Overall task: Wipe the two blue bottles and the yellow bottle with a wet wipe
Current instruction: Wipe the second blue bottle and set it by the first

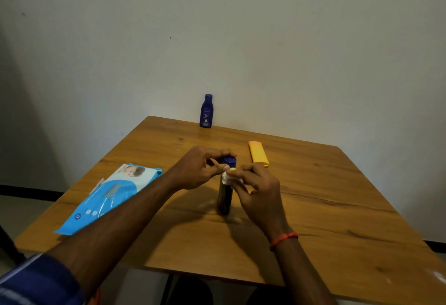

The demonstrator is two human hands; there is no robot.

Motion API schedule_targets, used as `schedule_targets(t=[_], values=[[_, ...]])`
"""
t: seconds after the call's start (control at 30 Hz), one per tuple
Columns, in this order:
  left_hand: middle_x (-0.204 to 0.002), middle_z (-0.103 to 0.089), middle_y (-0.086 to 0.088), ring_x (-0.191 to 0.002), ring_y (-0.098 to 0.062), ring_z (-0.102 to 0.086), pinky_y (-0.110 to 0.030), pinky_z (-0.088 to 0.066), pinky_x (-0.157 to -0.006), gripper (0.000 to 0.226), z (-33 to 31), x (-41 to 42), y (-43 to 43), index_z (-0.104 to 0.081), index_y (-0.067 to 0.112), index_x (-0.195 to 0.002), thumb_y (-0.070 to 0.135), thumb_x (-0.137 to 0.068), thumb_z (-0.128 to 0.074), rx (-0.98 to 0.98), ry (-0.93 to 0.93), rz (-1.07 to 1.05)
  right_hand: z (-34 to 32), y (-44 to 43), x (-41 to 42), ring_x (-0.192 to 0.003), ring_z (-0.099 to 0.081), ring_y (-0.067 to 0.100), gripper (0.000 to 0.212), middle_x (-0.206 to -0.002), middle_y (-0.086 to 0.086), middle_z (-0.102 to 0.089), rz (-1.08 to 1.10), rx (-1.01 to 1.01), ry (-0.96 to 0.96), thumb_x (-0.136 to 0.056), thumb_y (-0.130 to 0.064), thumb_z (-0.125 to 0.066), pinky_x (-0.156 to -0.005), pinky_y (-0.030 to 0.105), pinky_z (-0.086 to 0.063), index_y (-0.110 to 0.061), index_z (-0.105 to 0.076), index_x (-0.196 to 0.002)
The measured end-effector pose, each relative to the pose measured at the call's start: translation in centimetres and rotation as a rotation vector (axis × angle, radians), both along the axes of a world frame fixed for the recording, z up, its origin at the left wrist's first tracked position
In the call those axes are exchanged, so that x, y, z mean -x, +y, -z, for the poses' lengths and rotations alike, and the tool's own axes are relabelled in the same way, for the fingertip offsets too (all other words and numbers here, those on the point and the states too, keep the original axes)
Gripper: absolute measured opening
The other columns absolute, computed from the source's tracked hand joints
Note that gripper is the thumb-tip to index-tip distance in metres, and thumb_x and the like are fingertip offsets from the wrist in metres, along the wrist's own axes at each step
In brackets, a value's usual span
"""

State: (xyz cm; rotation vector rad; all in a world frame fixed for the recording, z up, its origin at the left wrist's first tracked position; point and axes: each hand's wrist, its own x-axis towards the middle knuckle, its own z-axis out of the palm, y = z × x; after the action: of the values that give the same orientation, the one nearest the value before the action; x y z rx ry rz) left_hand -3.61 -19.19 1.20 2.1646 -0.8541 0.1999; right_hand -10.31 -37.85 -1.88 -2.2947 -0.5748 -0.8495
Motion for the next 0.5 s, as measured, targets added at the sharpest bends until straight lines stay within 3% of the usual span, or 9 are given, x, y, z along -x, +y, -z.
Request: schedule_targets(t=[0.13, 0.23, 0.33, 0.4, 0.5], values=[[-0.12, -0.07, 0.001, -0.101, -0.004, -0.065, -0.014, -0.051, -0.082, 0.034, 0.2, -0.4, 0.1, -0.064, 0.021, -0.129, 0.02, -0.095, -0.065, 0.076, 0.015, -0.022, 0.1, 0.5, -0.6, -0.093, -0.057, 0.008, 0.03, -0.105, 0.001, -0.061, -0.01, -0.011, 0.03, -0.083, -0.011, -0.074, -0.076, 0.015, -0.052, -0.016, -0.069, -0.112], [-0.111, -0.073, 0.0, -0.097, -0.007, -0.067, -0.02, -0.053, -0.082, 0.028, 1.0, -0.9, 0.4, -0.068, 0.019, -0.122, 0.025, -0.094, -0.066, 0.037, 0.048, -0.06, 1.3, 0.1, -0.8, -0.086, -0.054, 0.002, 0.029, -0.098, -0.002, -0.061, -0.037, -0.03, 0.066, -0.082, -0.012, -0.076, -0.072, 0.009, -0.047, -0.018, -0.071, -0.11], [-0.111, -0.073, 0.001, -0.092, 0.0, -0.065, -0.015, -0.049, -0.078, 0.03, 2.7, -0.8, 0.8, -0.069, 0.016, -0.121, 0.028, -0.094, -0.066, 0.0, 0.084, -0.093, 2.6, -0.1, -0.9, -0.081, -0.057, 0.005, 0.026, -0.092, -0.003, -0.064, -0.102, 0.057, 0.124, -0.081, -0.015, -0.078, -0.068, 0.018, -0.049, -0.02, -0.074, -0.106], [-0.108, -0.071, 0.008, -0.089, 0.008, -0.064, -0.01, -0.049, -0.074, 0.029, 3.4, -0.7, 0.9, -0.07, 0.015, -0.12, 0.027, -0.093, -0.067, 0.096, 0.114, -0.14, 3.2, 0.0, -0.7, -0.082, -0.058, 0.005, 0.024, -0.091, -0.005, -0.065, -0.123, 0.027, 0.14, -0.081, -0.016, -0.078, -0.067, 0.024, -0.051, -0.021, -0.074, -0.104], [-0.098, -0.07, 0.017, -0.087, 0.012, -0.066, -0.013, -0.052, -0.077, 0.022, 3.4, -0.6, 0.9, -0.073, 0.022, -0.109, 0.023, -0.087, -0.074, 0.306, 0.209, -0.2, 2.9, 0.3, -0.4, -0.085, -0.059, 0.003, 0.022, -0.093, -0.006, -0.066, -0.111, -0.123, 0.145, -0.083, -0.017, -0.076, -0.068, 0.015, -0.049, -0.02, -0.074, -0.104]])
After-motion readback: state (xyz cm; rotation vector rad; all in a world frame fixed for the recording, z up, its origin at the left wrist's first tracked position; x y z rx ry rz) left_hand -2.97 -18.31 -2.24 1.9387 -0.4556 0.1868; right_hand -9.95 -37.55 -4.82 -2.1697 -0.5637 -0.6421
